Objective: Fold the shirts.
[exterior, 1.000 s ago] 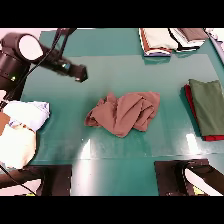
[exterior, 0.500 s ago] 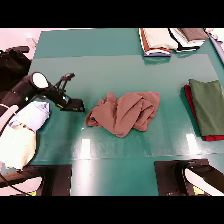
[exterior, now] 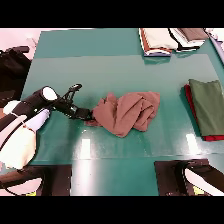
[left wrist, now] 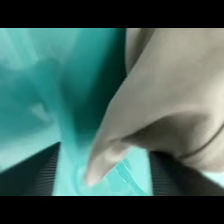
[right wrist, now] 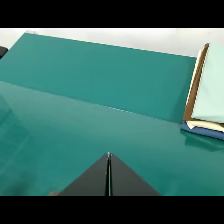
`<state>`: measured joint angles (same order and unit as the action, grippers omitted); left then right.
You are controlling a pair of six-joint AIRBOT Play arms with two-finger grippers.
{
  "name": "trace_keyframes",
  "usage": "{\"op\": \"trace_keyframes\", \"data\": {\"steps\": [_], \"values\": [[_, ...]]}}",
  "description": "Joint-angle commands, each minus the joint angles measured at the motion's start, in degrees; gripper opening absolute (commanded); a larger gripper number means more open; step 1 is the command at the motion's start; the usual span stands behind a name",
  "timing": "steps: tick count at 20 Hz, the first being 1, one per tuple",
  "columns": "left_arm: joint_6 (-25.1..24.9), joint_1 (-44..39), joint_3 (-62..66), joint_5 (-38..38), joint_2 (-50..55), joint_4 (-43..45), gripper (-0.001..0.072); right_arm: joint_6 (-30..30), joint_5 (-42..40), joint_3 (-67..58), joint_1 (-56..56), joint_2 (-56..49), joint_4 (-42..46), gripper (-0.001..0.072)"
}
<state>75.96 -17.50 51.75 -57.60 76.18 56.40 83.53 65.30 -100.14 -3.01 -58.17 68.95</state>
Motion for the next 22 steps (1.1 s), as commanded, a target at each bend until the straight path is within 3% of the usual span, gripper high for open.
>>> {"op": "trace_keyframes", "data": {"steps": [1, 2, 7, 10, 11, 12, 13, 17, 22], "values": [[3.13, -1.90, -0.39, 5.79, -0.02, 2.78, 0.0234, 0.02, 3.02, 0.00, 0.15, -0.07, 0.13, 0.0015], [3.08, -1.25, -0.04, 5.68, -0.07, 3.54, 0.0021, 0.02, 5.35, 0.02, 0.83, -0.11, 0.07, 0.0015], [3.10, 4.44, 6.03, 0.85, -0.07, 4.11, 0.0025, 0.04, 21.22, 11.10, 9.73, -0.39, -0.39, 0.0016], [3.06, 5.05, 7.91, 0.37, -0.07, 4.98, 0.0025, 0.00, 19.02, 28.09, 14.88, -0.39, -0.37, 0.0017], [3.06, 5.05, 7.91, 0.28, -0.07, 4.96, 0.0025, -0.02, 15.10, 34.75, 16.31, -0.42, -0.42, 0.0078], [3.06, 5.05, 7.89, 0.07, -0.07, 4.98, 0.0025, 0.00, 11.21, 40.37, 17.42, -0.83, -0.57, 0.0325], [3.06, 5.05, 7.91, 0.02, -0.07, 5.03, 0.0025, -0.02, 7.87, 45.24, 18.32, -2.25, -1.97, 0.0473], [3.08, 5.03, 7.89, 0.04, -0.07, 5.05, 0.0025, -4.59, -0.72, 52.98, 17.38, -11.69, -12.00, 0.0447], [3.08, 5.05, 7.89, -0.04, -0.07, 5.05, 0.0025, -4.68, -8.46, 47.65, 10.16, -22.86, -13.88, 0.0436]]}}
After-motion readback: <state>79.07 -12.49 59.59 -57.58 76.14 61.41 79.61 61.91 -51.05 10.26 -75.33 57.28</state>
